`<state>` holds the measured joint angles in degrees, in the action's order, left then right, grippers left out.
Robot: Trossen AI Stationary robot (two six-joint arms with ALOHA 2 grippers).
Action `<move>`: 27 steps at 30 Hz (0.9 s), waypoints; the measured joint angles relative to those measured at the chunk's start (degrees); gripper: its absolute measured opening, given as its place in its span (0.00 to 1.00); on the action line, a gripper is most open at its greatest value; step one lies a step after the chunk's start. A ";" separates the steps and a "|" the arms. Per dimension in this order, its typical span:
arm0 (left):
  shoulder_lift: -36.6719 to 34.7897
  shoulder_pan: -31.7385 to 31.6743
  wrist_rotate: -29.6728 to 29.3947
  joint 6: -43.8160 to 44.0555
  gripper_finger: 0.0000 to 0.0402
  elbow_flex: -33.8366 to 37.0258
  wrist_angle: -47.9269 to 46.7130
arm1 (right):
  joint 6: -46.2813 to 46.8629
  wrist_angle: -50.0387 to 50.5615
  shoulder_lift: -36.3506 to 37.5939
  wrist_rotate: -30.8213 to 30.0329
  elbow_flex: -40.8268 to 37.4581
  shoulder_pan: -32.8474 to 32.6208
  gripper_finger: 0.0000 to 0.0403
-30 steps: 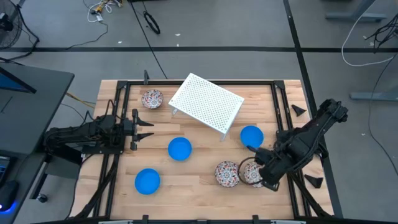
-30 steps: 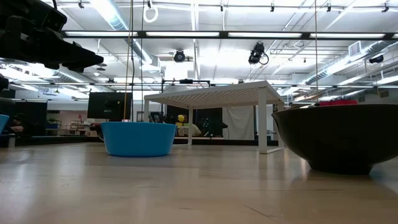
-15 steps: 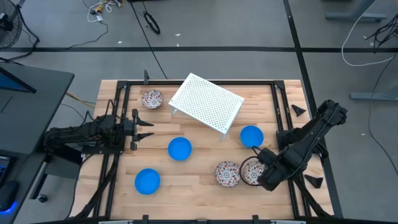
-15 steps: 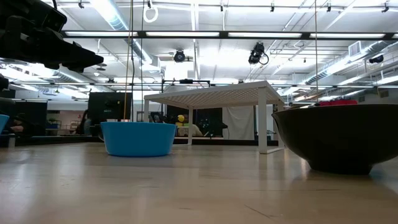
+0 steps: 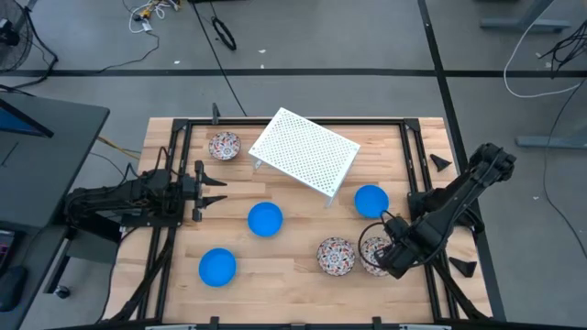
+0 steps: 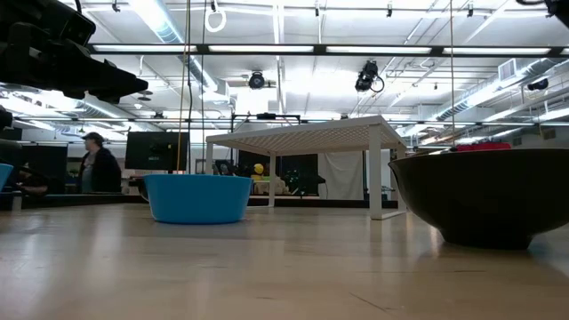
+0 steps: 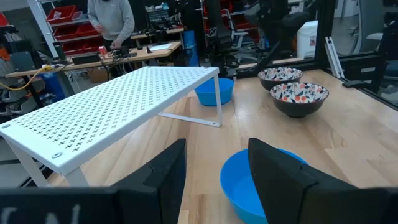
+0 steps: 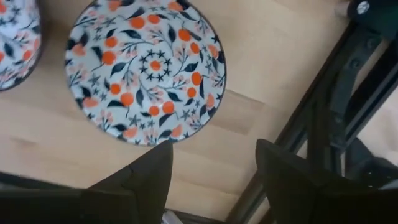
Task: Pick & Place Mini bowls
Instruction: Put the bottom right white patterned bowl on the shelf
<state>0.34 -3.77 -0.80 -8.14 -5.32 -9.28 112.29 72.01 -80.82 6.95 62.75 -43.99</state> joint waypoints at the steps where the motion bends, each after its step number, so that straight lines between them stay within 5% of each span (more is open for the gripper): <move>1: 0.00 -0.02 0.00 0.00 0.44 -0.02 0.00 | 0.64 -0.31 0.20 -0.01 -0.95 0.00 0.58; 27: 0.02 -0.01 0.00 0.00 0.44 0.00 0.00 | 1.09 -21.03 0.35 -4.68 -19.77 0.70 0.58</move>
<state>0.36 -3.78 -0.80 -8.14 -5.32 -9.28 113.38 50.97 -80.47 2.27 42.98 -43.29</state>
